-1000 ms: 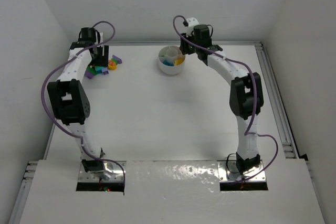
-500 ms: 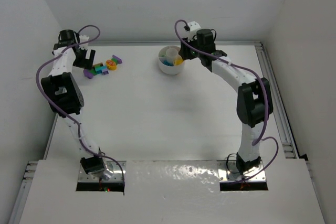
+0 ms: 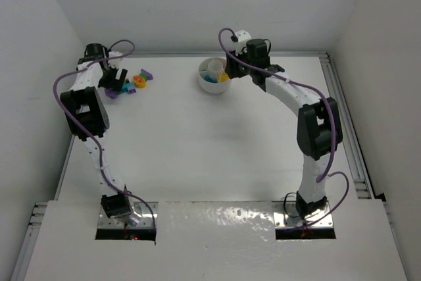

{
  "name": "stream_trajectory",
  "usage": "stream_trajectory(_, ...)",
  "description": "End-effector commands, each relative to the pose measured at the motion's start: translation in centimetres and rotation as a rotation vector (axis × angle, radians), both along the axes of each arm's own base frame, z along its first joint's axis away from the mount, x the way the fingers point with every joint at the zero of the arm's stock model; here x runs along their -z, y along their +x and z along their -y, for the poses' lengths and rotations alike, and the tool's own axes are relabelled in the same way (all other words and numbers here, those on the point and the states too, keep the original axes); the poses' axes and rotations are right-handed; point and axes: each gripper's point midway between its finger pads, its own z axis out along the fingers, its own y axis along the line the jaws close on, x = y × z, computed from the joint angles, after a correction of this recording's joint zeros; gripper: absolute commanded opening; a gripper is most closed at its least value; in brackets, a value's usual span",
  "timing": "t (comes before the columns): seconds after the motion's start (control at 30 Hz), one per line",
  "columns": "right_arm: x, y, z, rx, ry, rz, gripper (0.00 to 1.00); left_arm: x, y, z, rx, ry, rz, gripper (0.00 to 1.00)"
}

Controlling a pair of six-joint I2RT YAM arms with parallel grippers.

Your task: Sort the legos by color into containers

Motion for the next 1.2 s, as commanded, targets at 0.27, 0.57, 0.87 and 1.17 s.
stream_trajectory(0.27, -3.5, -0.2, -0.1, -0.009, 0.017, 0.064, 0.49, 1.3, 0.6, -1.1, -0.057, 0.03, 0.022, 0.91)
stream_trajectory(0.57, -3.3, -0.5, 0.2, -0.004, -0.001, 0.056, 0.5, 2.3, 1.4, -1.2, -0.082, 0.02, 0.041, 0.83)
stream_trajectory(0.87, -3.6, -0.5, 0.3, -0.002, -0.001, 0.061, 0.51, 2.6, 1.0, -0.9, -0.094, -0.008, 0.028, 0.64)
stream_trajectory(1.17, -3.8, -0.3, 0.2, 0.0, 0.005, 0.065, 0.51, 1.6, 0.4, -0.1, -0.073, -0.032, 0.034, 0.42)
